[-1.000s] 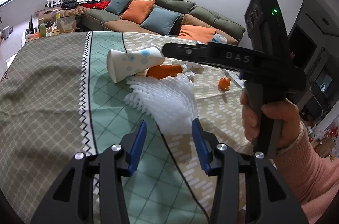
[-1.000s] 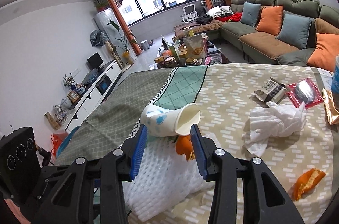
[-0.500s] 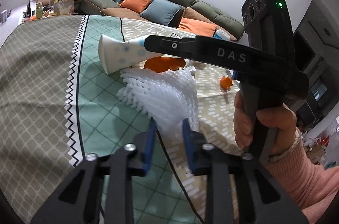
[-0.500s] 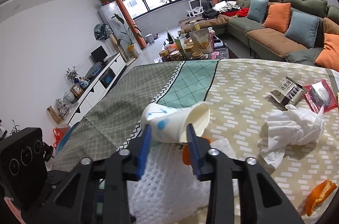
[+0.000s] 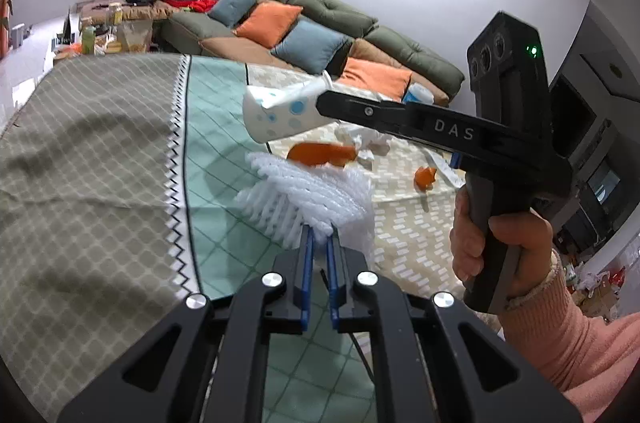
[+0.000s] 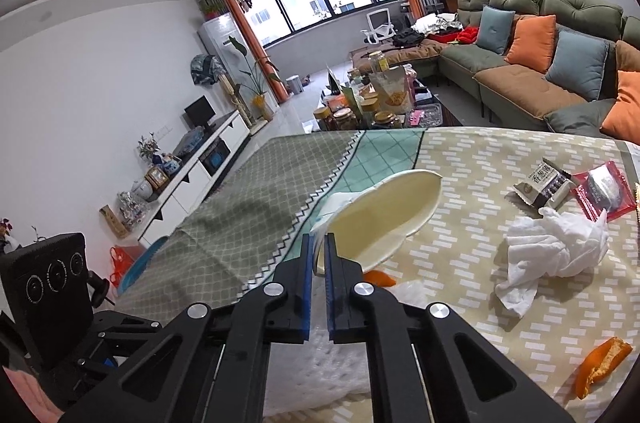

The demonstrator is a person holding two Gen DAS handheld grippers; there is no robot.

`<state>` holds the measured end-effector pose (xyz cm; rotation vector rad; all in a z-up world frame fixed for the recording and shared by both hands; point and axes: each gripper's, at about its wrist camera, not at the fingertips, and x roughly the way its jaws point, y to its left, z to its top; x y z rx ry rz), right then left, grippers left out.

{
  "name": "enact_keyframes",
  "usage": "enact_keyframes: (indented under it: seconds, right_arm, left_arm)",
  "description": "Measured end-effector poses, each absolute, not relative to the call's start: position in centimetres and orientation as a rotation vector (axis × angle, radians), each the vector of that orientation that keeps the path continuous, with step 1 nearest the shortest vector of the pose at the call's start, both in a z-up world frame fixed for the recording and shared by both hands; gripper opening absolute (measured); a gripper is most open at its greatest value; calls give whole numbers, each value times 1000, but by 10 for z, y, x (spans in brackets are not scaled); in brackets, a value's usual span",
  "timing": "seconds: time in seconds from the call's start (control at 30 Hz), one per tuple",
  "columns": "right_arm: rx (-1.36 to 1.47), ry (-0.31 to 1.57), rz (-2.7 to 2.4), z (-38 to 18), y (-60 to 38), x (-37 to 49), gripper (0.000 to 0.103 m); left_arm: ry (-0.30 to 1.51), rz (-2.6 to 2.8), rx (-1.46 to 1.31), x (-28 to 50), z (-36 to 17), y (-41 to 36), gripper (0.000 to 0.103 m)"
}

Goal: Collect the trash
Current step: 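Carry the foam net and paper cup over the teal bin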

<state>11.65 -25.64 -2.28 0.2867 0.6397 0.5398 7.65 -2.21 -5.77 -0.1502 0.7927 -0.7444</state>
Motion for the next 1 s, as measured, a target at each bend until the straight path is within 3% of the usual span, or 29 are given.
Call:
enact_keyframes:
  seconds: [0.67, 1.0]
  right_arm:
    - [257, 617, 581, -13, -237, 95, 6]
    - [251, 602, 617, -5, -227, 93, 6]
  left_arm:
    - [580, -673, -232, 61, 6, 52, 8]
    - [566, -587, -250, 46, 6, 99, 8]
